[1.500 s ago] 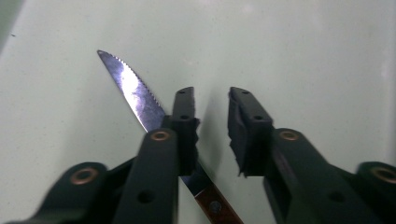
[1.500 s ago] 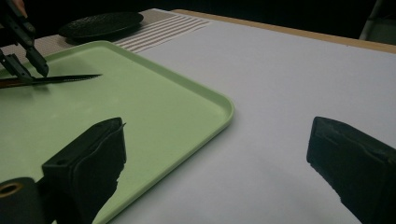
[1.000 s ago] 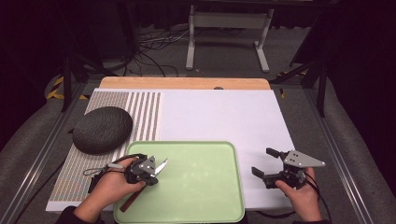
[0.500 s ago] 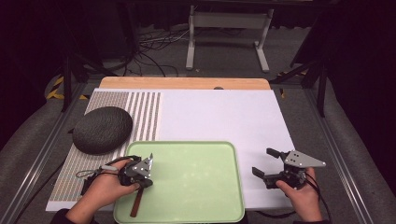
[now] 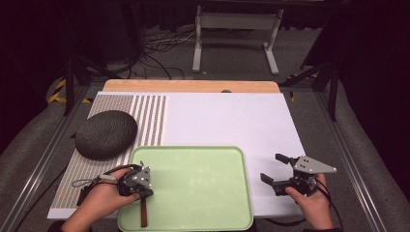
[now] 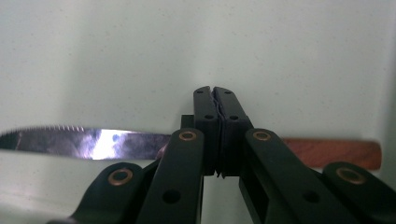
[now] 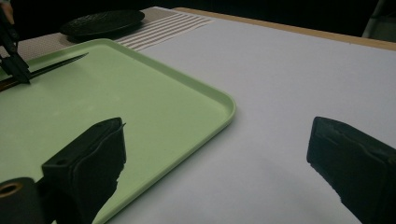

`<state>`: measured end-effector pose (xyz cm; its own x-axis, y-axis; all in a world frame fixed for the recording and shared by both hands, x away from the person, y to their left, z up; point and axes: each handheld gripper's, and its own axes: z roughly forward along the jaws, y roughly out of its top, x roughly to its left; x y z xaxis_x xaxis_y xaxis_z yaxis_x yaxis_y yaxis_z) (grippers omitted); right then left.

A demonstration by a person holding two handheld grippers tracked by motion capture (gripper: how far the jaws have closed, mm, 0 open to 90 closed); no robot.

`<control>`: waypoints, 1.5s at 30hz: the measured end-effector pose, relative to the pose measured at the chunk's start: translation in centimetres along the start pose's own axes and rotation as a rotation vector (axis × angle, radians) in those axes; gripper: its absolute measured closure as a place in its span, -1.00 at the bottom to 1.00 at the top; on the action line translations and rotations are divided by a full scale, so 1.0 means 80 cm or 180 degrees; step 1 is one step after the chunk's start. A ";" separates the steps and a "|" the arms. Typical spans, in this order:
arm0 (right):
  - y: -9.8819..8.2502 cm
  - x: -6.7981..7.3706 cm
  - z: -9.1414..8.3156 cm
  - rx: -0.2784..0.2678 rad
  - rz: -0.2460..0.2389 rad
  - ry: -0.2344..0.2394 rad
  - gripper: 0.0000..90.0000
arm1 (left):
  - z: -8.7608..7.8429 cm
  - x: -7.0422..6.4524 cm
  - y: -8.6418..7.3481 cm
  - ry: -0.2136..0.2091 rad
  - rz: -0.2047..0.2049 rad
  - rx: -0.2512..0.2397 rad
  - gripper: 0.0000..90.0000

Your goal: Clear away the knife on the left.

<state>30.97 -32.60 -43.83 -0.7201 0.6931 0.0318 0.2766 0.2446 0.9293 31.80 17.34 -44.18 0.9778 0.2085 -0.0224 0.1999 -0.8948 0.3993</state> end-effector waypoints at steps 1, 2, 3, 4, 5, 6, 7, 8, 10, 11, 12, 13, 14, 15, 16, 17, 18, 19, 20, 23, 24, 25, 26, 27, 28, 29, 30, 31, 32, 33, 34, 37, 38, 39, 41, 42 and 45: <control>0.000 0.000 0.000 0.0008 0.0001 -0.0002 -0.88 | 0.000 -0.001 -0.001 -0.0005 0.0009 0.0008 0.98; 0.000 0.000 0.000 0.0009 -0.0002 -0.0002 -0.88 | -0.001 -0.002 -0.002 -0.0006 0.0001 0.0003 0.98; 0.000 0.000 0.000 0.0009 -0.0002 -0.0002 -0.88 | -0.001 -0.002 -0.002 -0.0006 0.0001 0.0003 0.98; 0.000 0.000 0.001 0.0009 -0.0001 0.0000 -0.88 | -0.001 -0.002 -0.004 -0.0015 0.0006 0.0009 0.98; 0.000 0.001 0.001 0.0009 -0.0001 0.0006 -0.88 | -0.002 -0.003 -0.005 -0.0014 -0.0008 0.0004 0.97; 0.000 0.001 0.001 0.0011 -0.0004 0.0006 -0.88 | -0.002 -0.003 -0.006 -0.0016 -0.0009 0.0004 0.97; 0.000 0.001 0.001 0.0011 -0.0004 0.0007 -0.88 | -0.002 -0.004 -0.006 -0.0018 -0.0016 0.0002 0.97; 0.000 0.001 0.001 0.0012 -0.0005 0.0009 -0.88 | -0.002 -0.004 -0.007 -0.0021 -0.0020 -0.0001 0.97; 0.000 0.001 0.001 0.0025 0.0000 0.0011 -0.88 | -0.003 -0.004 -0.008 -0.0021 -0.0038 -0.0003 0.97; 0.000 0.001 0.001 0.0025 0.0000 0.0011 -0.88 | -0.003 -0.004 -0.008 -0.0024 -0.0042 0.0001 0.97; 0.000 0.001 0.001 0.0025 0.0001 0.0012 -0.88 | -0.003 -0.004 -0.009 -0.0028 -0.0052 0.0001 0.97; 0.000 0.001 0.001 0.0024 0.0001 0.0013 -0.88 | -0.003 -0.004 -0.009 -0.0032 -0.0055 0.0004 0.97; 0.000 0.001 0.001 0.0024 -0.0003 0.0015 -0.88 | -0.004 -0.004 -0.009 -0.0032 -0.0065 0.0008 0.97; 0.000 0.001 0.001 0.0025 -0.0005 0.0017 -0.88 | -0.004 -0.004 -0.010 -0.0028 -0.0071 0.0011 0.97; 0.000 0.001 0.001 0.0028 -0.0005 0.0018 -0.88 | -0.004 -0.004 -0.010 -0.0028 -0.0068 0.0019 0.97; 0.000 0.001 0.002 0.0030 -0.0007 0.0017 -0.88 | -0.004 -0.004 -0.010 -0.0026 -0.0073 0.0023 0.97; -0.001 0.001 0.002 0.0030 -0.0003 0.0019 -0.88 | -0.005 -0.004 -0.011 -0.0022 -0.0089 0.0022 0.97; -0.001 0.001 0.002 0.0030 -0.0003 0.0020 -0.88 | -0.005 -0.004 -0.012 -0.0023 -0.0094 0.0019 0.97; -0.001 0.001 0.002 0.0031 -0.0005 0.0021 -0.88 | -0.005 -0.004 -0.013 -0.0025 -0.0107 0.0017 0.97; -0.001 0.001 0.002 0.0035 -0.0003 0.0024 -0.88 | -0.007 -0.004 -0.017 -0.0019 -0.0143 0.0020 0.97; -0.001 0.001 0.002 0.0036 -0.0005 0.0024 -0.88 | -0.007 -0.004 -0.018 -0.0021 -0.0150 0.0018 0.97; -0.001 0.001 0.002 0.0039 -0.0008 0.0025 -0.88 | -0.008 -0.004 -0.020 -0.0019 -0.0163 0.0013 0.97; -0.001 0.001 0.003 0.0042 -0.0009 0.0026 -0.88 | -0.008 -0.004 -0.021 -0.0019 -0.0171 0.0016 0.97; -0.001 0.002 0.003 0.0050 -0.0012 0.0025 -0.88 | -0.009 -0.004 -0.022 -0.0018 -0.0175 0.0011 0.96; -0.001 0.002 0.003 0.0051 -0.0012 0.0025 -0.88 | -0.009 -0.004 -0.023 -0.0022 -0.0177 0.0011 0.96; -0.001 0.002 0.003 0.0052 -0.0014 0.0025 -0.88 | -0.009 -0.004 -0.023 -0.0024 -0.0188 0.0008 0.96; -0.001 0.002 0.003 0.0053 -0.0010 0.0026 -0.88 | -0.009 -0.004 -0.024 -0.0021 -0.0198 0.0009 0.96; -0.001 0.002 0.003 0.0053 -0.0010 0.0025 -0.88 | -0.010 -0.004 -0.025 -0.0025 -0.0195 0.0011 0.96; -0.001 0.002 0.003 0.0051 -0.0009 0.0022 -0.88 | -0.010 -0.004 -0.026 -0.0022 -0.0196 0.0008 0.96; -0.001 0.002 0.003 0.0053 -0.0010 0.0027 -0.88 | -0.011 -0.004 -0.027 -0.0021 -0.0205 0.0010 0.96; -0.001 0.002 0.003 0.0052 -0.0012 0.0030 -0.88 | -0.011 -0.004 -0.027 -0.0022 -0.0211 0.0012 0.96; -0.001 0.002 0.003 0.0059 -0.0014 0.0027 -0.88 | -0.012 -0.004 -0.030 -0.0018 -0.0222 0.0004 0.96; -0.001 0.002 0.003 0.0060 -0.0011 0.0027 -0.89 | -0.012 -0.004 -0.031 -0.0020 -0.0234 0.0012 0.96; -0.001 0.002 0.004 0.0060 -0.0010 0.0028 -0.89 | -0.013 -0.005 -0.032 -0.0020 -0.0246 0.0014 0.96; -0.001 0.002 0.004 0.0060 -0.0014 0.0035 -0.89 | -0.013 -0.004 -0.033 -0.0020 -0.0250 0.0012 0.96; -0.001 0.002 0.004 0.0060 -0.0011 0.0036 -0.89 | -0.013 -0.004 -0.033 -0.0021 -0.0252 0.0011 0.96; -0.001 0.002 0.004 0.0060 -0.0012 0.0033 -0.89 | -0.013 -0.003 -0.034 -0.0018 -0.0253 0.0012 0.95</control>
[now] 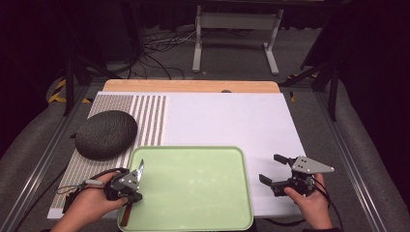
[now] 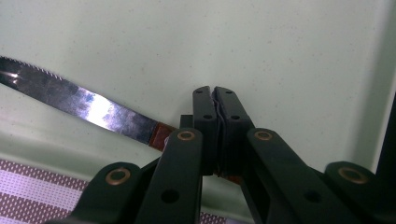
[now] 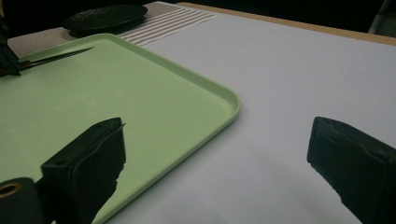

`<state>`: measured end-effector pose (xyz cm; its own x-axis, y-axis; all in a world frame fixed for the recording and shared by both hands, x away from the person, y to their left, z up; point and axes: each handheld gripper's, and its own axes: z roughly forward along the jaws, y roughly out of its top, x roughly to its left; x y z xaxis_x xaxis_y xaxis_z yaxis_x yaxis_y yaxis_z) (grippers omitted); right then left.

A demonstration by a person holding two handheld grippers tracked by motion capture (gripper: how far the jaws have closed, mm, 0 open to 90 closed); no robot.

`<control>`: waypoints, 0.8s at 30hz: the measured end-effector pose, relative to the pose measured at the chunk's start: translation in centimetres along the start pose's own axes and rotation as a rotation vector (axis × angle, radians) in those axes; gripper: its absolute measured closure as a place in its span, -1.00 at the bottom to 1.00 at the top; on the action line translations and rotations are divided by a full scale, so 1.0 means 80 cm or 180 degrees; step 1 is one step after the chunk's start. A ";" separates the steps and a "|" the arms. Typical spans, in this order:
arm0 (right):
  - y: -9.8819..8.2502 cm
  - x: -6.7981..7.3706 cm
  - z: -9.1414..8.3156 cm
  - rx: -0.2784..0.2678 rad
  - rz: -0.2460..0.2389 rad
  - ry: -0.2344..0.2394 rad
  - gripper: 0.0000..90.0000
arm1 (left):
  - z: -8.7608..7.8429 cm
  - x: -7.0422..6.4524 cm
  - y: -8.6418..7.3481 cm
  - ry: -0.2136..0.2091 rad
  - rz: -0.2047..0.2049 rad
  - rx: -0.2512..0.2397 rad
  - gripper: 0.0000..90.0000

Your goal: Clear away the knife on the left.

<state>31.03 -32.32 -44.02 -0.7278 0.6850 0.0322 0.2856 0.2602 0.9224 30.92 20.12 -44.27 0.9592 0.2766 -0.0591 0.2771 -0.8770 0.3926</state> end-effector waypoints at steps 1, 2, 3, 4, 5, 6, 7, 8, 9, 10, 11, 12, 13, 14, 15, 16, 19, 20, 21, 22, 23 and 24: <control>0.000 0.000 0.000 0.0000 0.0000 0.0000 -0.89 | 0.000 0.000 0.000 0.0000 0.0000 0.0000 0.95; 0.000 0.000 0.000 0.0000 0.0000 0.0002 -0.89 | 0.000 0.000 -0.001 0.0001 -0.0006 0.0004 0.95; 0.000 0.000 0.000 0.0002 -0.0002 0.0003 -0.88 | -0.001 0.000 -0.002 -0.0006 -0.0031 -0.0004 0.95; 0.000 0.000 0.000 0.0005 0.0004 0.0005 -0.89 | -0.001 0.000 -0.003 -0.0003 -0.0036 -0.0003 0.95; 0.000 0.000 0.000 0.0006 0.0002 0.0005 -0.89 | -0.001 0.000 -0.003 -0.0003 -0.0036 -0.0003 0.95; 0.000 0.000 0.001 0.0005 -0.0006 0.0005 -0.89 | -0.001 0.000 -0.004 0.0001 -0.0034 -0.0015 0.95; 0.000 0.000 0.001 0.0005 -0.0006 0.0005 -0.89 | -0.002 0.000 -0.004 -0.0002 -0.0045 -0.0003 0.95; 0.000 0.000 0.001 0.0009 0.0006 0.0006 -0.89 | -0.002 0.001 -0.004 0.0000 -0.0050 -0.0002 0.95; 0.000 0.000 0.001 0.0012 0.0000 0.0007 -0.89 | -0.002 0.001 -0.005 0.0000 -0.0052 0.0000 0.95; 0.000 0.000 0.001 0.0013 -0.0002 0.0009 -0.89 | -0.002 0.001 -0.005 -0.0005 -0.0047 0.0002 0.95; 0.000 0.000 0.001 0.0014 -0.0003 0.0010 -0.89 | -0.002 0.001 -0.005 -0.0005 -0.0057 0.0002 0.95; 0.000 0.000 0.001 0.0013 -0.0003 0.0009 -0.89 | -0.002 0.001 -0.005 -0.0008 -0.0059 0.0003 0.95; 0.000 0.000 0.001 0.0014 -0.0001 0.0010 -0.89 | -0.002 0.001 -0.005 -0.0004 -0.0066 0.0005 0.95; 0.000 0.000 0.001 0.0015 -0.0002 0.0010 -0.89 | -0.002 0.001 -0.005 -0.0004 -0.0070 0.0006 0.95; 0.000 0.000 0.001 0.0017 -0.0002 0.0011 -0.89 | -0.002 0.001 -0.006 -0.0006 -0.0075 0.0006 0.95; 0.000 0.001 0.001 0.0018 -0.0003 0.0009 -0.89 | -0.003 0.001 -0.006 -0.0009 -0.0080 0.0008 0.95; 0.000 0.000 0.001 0.0023 -0.0002 0.0010 -0.89 | -0.003 0.001 -0.006 -0.0005 -0.0084 0.0010 0.95; 0.000 0.000 0.001 0.0024 0.0000 0.0008 -0.89 | -0.003 0.001 -0.006 -0.0004 -0.0083 0.0013 0.95; 0.000 0.000 0.001 0.0024 -0.0001 0.0005 -0.89 | -0.003 0.001 -0.006 -0.0003 -0.0084 0.0016 0.95; 0.000 0.000 0.001 0.0025 -0.0003 0.0006 -0.89 | -0.003 0.001 -0.006 -0.0003 -0.0084 0.0016 0.94; 0.000 0.000 0.001 0.0025 -0.0003 0.0006 -0.89 | -0.003 0.001 -0.005 -0.0005 -0.0094 0.0014 0.94; 0.000 0.000 0.001 0.0030 -0.0009 0.0008 -0.89 | -0.003 0.001 -0.005 0.0015 -0.0112 -0.0001 0.90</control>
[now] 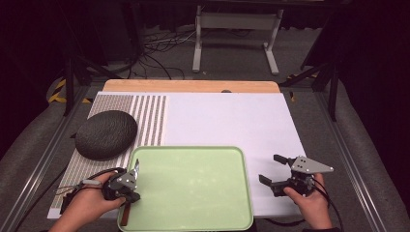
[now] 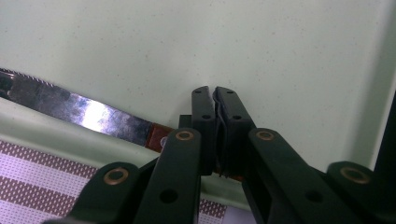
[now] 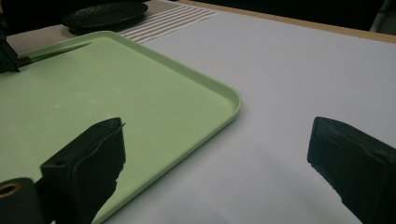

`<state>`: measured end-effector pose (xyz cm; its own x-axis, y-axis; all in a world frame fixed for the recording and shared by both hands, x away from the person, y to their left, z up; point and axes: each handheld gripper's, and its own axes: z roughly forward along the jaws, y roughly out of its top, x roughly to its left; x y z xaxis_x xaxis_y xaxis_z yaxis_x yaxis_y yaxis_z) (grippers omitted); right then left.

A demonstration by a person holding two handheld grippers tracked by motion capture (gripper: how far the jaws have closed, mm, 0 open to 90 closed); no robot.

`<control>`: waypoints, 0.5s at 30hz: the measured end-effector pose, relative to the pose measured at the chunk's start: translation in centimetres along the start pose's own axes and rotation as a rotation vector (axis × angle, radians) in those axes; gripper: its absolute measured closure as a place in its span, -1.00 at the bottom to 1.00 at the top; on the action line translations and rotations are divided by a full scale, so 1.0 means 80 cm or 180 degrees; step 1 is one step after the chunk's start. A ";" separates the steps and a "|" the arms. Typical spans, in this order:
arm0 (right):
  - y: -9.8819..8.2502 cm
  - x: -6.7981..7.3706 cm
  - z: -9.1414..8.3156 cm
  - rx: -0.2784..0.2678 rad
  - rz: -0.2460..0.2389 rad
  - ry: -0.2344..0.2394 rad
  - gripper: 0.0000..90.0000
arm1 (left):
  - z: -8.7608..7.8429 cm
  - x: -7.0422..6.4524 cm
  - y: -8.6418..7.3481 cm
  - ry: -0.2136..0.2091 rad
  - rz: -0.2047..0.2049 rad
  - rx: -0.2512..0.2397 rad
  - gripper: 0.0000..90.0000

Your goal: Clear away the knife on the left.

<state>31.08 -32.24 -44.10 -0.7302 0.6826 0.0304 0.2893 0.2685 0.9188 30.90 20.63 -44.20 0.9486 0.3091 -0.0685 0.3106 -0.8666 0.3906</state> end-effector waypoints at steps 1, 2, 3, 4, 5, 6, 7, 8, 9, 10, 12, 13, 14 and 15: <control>0.000 0.000 0.000 -0.0001 -0.0001 -0.0006 -0.89 | 0.000 0.000 0.000 0.0021 -0.0040 -0.0015 0.87; 0.000 0.000 0.000 0.0000 -0.0001 -0.0002 -0.89 | -0.001 0.000 0.000 0.0015 -0.0061 -0.0026 0.84; 0.000 0.000 0.000 -0.0003 0.0002 -0.0006 -0.89 | -0.002 0.001 0.001 -0.0015 -0.0101 -0.0086 0.80; 0.000 0.000 0.000 -0.0002 0.0001 -0.0006 -0.89 | -0.003 0.001 0.001 -0.0034 -0.0138 -0.0136 0.73; 0.000 0.000 0.000 -0.0001 -0.0001 -0.0008 -0.89 | -0.006 0.001 0.002 -0.0039 -0.0146 -0.0231 0.66; -0.001 0.000 -0.001 -0.0001 0.0004 -0.0009 -0.89 | -0.007 0.002 0.003 -0.0019 -0.0141 -0.0268 0.54; -0.001 0.000 -0.001 0.0003 0.0004 -0.0004 -0.89 | -0.009 0.002 0.003 0.0033 -0.0163 -0.0330 0.43; -0.002 0.001 -0.001 0.0006 0.0007 -0.0005 -0.89 | -0.011 0.003 0.004 0.0104 -0.0223 -0.0410 0.26; -0.002 0.000 -0.001 0.0007 0.0009 -0.0008 -0.89 | -0.012 0.004 0.005 0.0136 -0.0277 -0.0476 0.04; -0.002 0.000 -0.001 0.0009 0.0011 -0.0008 -0.89 | -0.014 0.005 0.005 0.0192 -0.0306 -0.0554 -0.10; -0.002 0.001 -0.001 0.0001 0.0011 -0.0013 -0.89 | -0.020 0.005 0.004 0.0291 -0.0353 -0.0668 -0.27; -0.001 0.001 -0.001 0.0000 0.0012 -0.0012 -0.89 | -0.023 0.005 0.003 0.0317 -0.0380 -0.0711 -0.36; -0.001 0.001 -0.001 -0.0002 0.0007 -0.0013 -0.89 | -0.026 0.006 0.002 0.0330 -0.0396 -0.0767 -0.45; -0.001 0.001 -0.001 -0.0003 0.0007 -0.0012 -0.89 | -0.029 0.007 0.000 0.0349 -0.0404 -0.0832 -0.50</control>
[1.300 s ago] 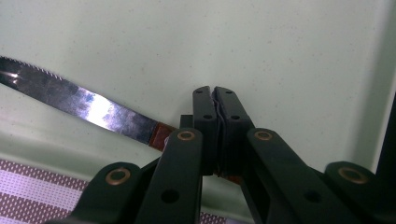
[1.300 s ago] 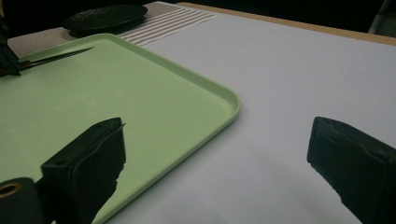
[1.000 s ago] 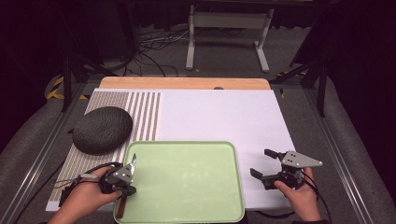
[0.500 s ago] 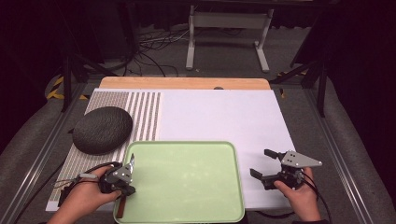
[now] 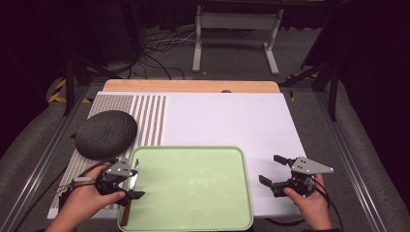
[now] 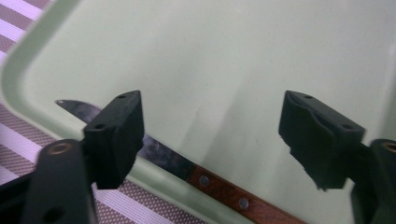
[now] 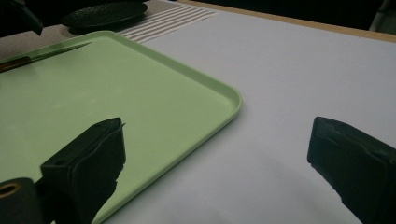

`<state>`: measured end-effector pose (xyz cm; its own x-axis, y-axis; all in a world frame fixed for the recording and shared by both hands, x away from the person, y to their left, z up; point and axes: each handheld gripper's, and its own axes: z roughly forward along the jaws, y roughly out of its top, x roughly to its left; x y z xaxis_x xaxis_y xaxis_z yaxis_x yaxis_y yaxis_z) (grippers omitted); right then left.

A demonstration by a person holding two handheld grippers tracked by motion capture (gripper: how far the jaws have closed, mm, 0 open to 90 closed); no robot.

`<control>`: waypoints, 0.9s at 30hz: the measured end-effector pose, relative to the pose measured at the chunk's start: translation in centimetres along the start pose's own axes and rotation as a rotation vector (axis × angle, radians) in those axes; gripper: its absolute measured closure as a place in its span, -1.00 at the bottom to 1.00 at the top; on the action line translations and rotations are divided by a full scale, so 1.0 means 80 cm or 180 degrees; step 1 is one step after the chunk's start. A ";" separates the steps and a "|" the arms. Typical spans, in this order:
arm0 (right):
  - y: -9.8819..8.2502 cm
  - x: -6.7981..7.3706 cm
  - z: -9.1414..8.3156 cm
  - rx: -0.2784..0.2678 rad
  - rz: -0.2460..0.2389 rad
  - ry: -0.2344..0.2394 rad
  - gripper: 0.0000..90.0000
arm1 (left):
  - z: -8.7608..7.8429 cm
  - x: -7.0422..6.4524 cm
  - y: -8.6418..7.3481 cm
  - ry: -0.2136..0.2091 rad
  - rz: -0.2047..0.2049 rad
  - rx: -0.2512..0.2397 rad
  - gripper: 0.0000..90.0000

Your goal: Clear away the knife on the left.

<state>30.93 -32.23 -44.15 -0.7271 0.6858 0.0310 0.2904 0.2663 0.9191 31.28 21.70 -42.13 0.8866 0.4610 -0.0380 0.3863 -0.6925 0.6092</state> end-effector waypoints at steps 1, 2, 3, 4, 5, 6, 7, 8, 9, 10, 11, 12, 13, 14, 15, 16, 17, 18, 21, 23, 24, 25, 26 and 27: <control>0.000 0.000 0.000 0.0002 0.0000 -0.0001 -0.89 | -0.003 0.002 -0.001 0.0026 -0.0012 -0.0064 -0.56; 0.000 0.000 0.001 0.0007 0.0000 -0.0005 -0.89 | -0.003 0.002 -0.001 0.0026 -0.0012 -0.0064 -0.61; 0.000 0.000 0.002 0.0009 -0.0005 -0.0002 -0.89 | -0.010 0.005 -0.003 0.0097 -0.0047 -0.0201 -0.65; 0.000 0.000 0.002 0.0011 -0.0005 -0.0001 -0.89 | -0.010 0.005 -0.003 0.0097 -0.0047 -0.0201 -0.67; 0.000 0.000 0.002 0.0011 -0.0005 -0.0001 -0.89 | -0.014 0.007 -0.005 0.0131 -0.0056 -0.0267 -0.67; 0.000 0.001 0.002 0.0007 -0.0006 0.0002 -0.89 | -0.017 0.009 -0.006 0.0154 -0.0057 -0.0322 -0.70; 0.000 0.001 0.002 0.0000 -0.0005 -0.0007 -0.89 | -0.021 0.012 -0.008 0.0179 -0.0067 -0.0390 -0.72; 0.000 0.001 0.002 0.0000 -0.0005 -0.0007 -0.89 | -0.024 0.013 -0.010 0.0196 -0.0101 -0.0446 -0.72; 0.000 0.000 0.002 -0.0006 -0.0003 -0.0011 -0.89 | -0.026 0.014 -0.012 0.0226 -0.0135 -0.0491 -0.73; 0.000 0.000 0.002 -0.0015 -0.0001 -0.0014 -0.89 | -0.028 0.016 -0.014 0.0265 -0.0162 -0.0535 -0.73; 0.000 0.000 0.001 -0.0025 -0.0002 -0.0017 -0.89 | -0.030 0.018 -0.017 0.0307 -0.0194 -0.0605 -0.73; 0.000 0.000 0.001 -0.0032 -0.0001 -0.0020 -0.89 | -0.030 0.018 -0.017 0.0307 -0.0194 -0.0605 -0.75; 0.000 0.000 0.001 -0.0035 0.0003 -0.0020 -0.89 | -0.031 0.020 -0.020 0.0320 -0.0214 -0.0648 -0.75; 0.000 0.000 0.001 -0.0038 0.0000 -0.0023 -0.89 | -0.033 0.021 -0.023 0.0326 -0.0235 -0.0731 -0.75; 0.000 0.000 0.001 -0.0042 -0.0001 -0.0024 -0.89 | -0.034 0.022 -0.025 0.0337 -0.0229 -0.0800 -0.75; 0.001 0.000 0.000 -0.0047 -0.0002 -0.0026 -0.89 | -0.035 0.022 -0.027 0.0348 -0.0215 -0.0859 -0.76; 0.001 0.000 0.000 -0.0056 0.0000 -0.0034 -0.89 | -0.036 0.021 -0.028 0.0358 -0.0185 -0.0901 -0.77; 0.001 0.000 0.000 -0.0059 -0.0001 -0.0034 -0.89 | -0.038 0.021 -0.029 0.0367 -0.0149 -0.0939 -0.78; 0.000 0.000 -0.001 -0.0060 -0.0007 -0.0046 -0.90 | -0.041 0.019 -0.034 0.0388 -0.0085 -0.1064 -0.81; 0.000 0.000 -0.001 -0.0064 -0.0007 -0.0050 -0.90 | -0.042 0.019 -0.040 0.0385 -0.0071 -0.1181 -0.82; 0.000 0.000 0.000 -0.0073 -0.0013 -0.0052 -0.90 | -0.043 0.019 -0.043 0.0392 -0.0056 -0.1221 -0.83; 0.000 0.000 0.000 -0.0076 -0.0015 -0.0057 -0.90 | -0.042 0.019 -0.050 0.0399 -0.0037 -0.1287 -0.84; 0.000 0.000 0.000 -0.0074 -0.0019 -0.0055 -0.90 | -0.042 0.020 -0.054 0.0407 -0.0019 -0.1307 -0.84; 0.000 0.000 0.000 -0.0076 -0.0021 -0.0057 -0.90 | -0.042 0.020 -0.054 0.0407 -0.0019 -0.1307 -0.85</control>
<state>30.95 -32.19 -44.13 -0.7176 0.6962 0.0181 0.2706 0.2548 0.9283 30.17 27.26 -42.18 0.8360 0.5472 0.0403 0.2349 -0.4233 0.8750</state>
